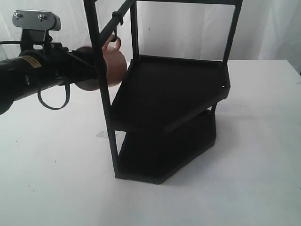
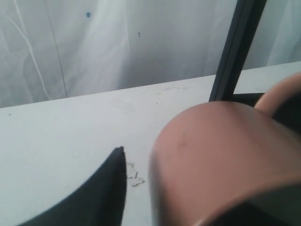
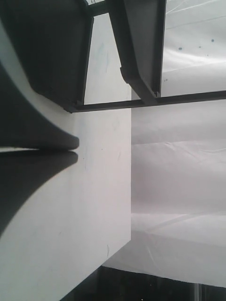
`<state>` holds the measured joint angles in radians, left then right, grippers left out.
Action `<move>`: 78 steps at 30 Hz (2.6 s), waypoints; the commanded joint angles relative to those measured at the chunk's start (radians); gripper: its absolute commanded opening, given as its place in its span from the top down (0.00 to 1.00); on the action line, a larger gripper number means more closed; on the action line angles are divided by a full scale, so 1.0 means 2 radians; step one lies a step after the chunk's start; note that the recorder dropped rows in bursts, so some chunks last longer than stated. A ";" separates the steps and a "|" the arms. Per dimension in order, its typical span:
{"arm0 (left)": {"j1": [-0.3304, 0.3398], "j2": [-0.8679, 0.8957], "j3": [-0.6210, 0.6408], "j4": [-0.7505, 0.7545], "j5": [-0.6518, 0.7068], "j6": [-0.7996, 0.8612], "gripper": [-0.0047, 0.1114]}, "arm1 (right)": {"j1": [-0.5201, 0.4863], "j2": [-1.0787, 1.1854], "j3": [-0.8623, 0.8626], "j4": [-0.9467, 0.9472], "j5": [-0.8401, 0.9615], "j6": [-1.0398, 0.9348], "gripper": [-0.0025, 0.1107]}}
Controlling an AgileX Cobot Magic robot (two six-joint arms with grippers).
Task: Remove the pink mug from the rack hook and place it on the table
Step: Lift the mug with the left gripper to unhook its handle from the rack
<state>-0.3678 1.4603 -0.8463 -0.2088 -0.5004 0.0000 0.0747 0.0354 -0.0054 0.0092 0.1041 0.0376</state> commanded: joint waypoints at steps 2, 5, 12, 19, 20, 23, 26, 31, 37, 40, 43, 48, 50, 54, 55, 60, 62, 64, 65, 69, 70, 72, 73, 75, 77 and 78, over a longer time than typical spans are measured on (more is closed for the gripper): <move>-0.002 -0.002 -0.002 0.003 0.000 0.000 0.83 | -0.002 -0.003 0.003 -0.001 0.002 -0.004 0.98; -0.002 -0.002 -0.002 0.009 0.000 0.000 0.92 | -0.002 -0.003 0.003 -0.001 0.002 -0.004 0.98; -0.002 -0.002 -0.002 0.009 -0.003 0.000 0.96 | -0.002 -0.003 0.003 -0.001 0.002 -0.004 0.98; -0.002 -0.003 -0.002 0.009 -0.042 0.000 0.96 | -0.002 -0.003 0.003 -0.001 0.002 -0.004 0.98; -0.002 -0.003 -0.002 0.009 -0.047 0.004 0.96 | -0.002 -0.003 0.003 -0.001 0.002 -0.004 0.98; -0.002 -0.003 -0.002 0.007 -0.048 0.036 0.96 | -0.002 -0.003 0.003 -0.001 0.002 -0.004 0.98; -0.002 -0.003 -0.002 -0.027 -0.046 0.092 0.96 | -0.002 -0.003 0.003 -0.001 0.002 -0.004 0.98; -0.001 -0.003 -0.002 -0.187 -0.055 0.235 0.96 | -0.002 -0.003 0.003 -0.001 0.002 -0.004 0.98; 0.000 -0.003 -0.002 -0.321 -0.091 0.359 0.96 | -0.002 -0.003 0.003 -0.001 0.002 -0.004 0.98; 0.000 -0.003 -0.002 -0.349 -0.090 0.394 0.96 | -0.002 -0.003 0.003 -0.001 0.002 -0.004 0.98; 0.000 -0.003 -0.002 -0.392 -0.066 0.481 0.96 | -0.002 -0.003 0.003 -0.001 0.002 -0.004 0.98; 0.000 -0.003 -0.002 -0.493 -0.006 0.680 0.96 | -0.002 -0.003 0.003 -0.001 0.002 -0.004 0.98; 0.000 -0.003 -0.002 -0.569 0.014 0.776 0.96 | -0.002 -0.003 0.003 -0.001 0.002 -0.004 0.98; 0.000 -0.003 -0.002 -0.720 0.027 0.944 0.96 | -0.002 -0.003 0.003 0.001 0.002 -0.004 0.98; 0.000 -0.003 -0.002 -0.766 0.029 0.985 0.96 | -0.002 -0.003 0.003 0.001 0.002 -0.004 0.98; -0.002 -0.003 0.004 -0.768 0.024 1.010 0.96 | -0.002 -0.003 0.003 0.001 0.002 -0.004 0.98; -0.002 -0.003 0.004 -0.768 0.025 1.011 0.96 | -0.002 -0.003 0.003 0.001 0.002 -0.004 0.98; -0.002 -0.003 0.004 -0.768 0.030 1.033 0.96 | -0.002 -0.003 0.003 0.001 0.002 -0.004 0.98; -0.002 -0.002 0.004 -0.768 0.031 1.045 0.96 | -0.002 -0.003 0.003 0.001 0.002 -0.004 0.98; -0.002 -0.002 0.004 -0.768 0.041 1.051 0.96 | -0.002 -0.003 0.003 0.001 0.002 -0.004 0.98; -0.002 -0.002 0.004 -0.768 0.042 1.052 0.96 | -0.002 -0.003 0.003 0.001 0.002 -0.004 0.98; -0.002 -0.002 0.004 -0.768 0.043 1.052 0.96 | -0.002 -0.003 0.003 0.001 0.002 -0.004 0.98; -0.002 -0.002 0.004 -0.768 0.043 1.052 0.96 | -0.002 -0.003 0.003 0.001 0.002 -0.004 0.98; -0.002 -0.002 0.004 -0.768 0.042 1.052 0.96 | -0.002 -0.003 0.003 0.000 0.002 -0.004 0.98; -0.002 -0.002 0.004 -0.768 0.042 1.045 0.96 | -0.002 -0.003 0.003 0.000 0.002 -0.004 0.98; -0.002 -0.002 0.004 -0.768 0.042 1.043 0.96 | -0.002 -0.003 0.003 0.000 0.002 -0.004 0.98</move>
<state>-0.3705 1.4620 -0.8396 -1.7236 -0.4322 1.9582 0.0747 0.0354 -0.0054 0.0092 0.1041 0.0376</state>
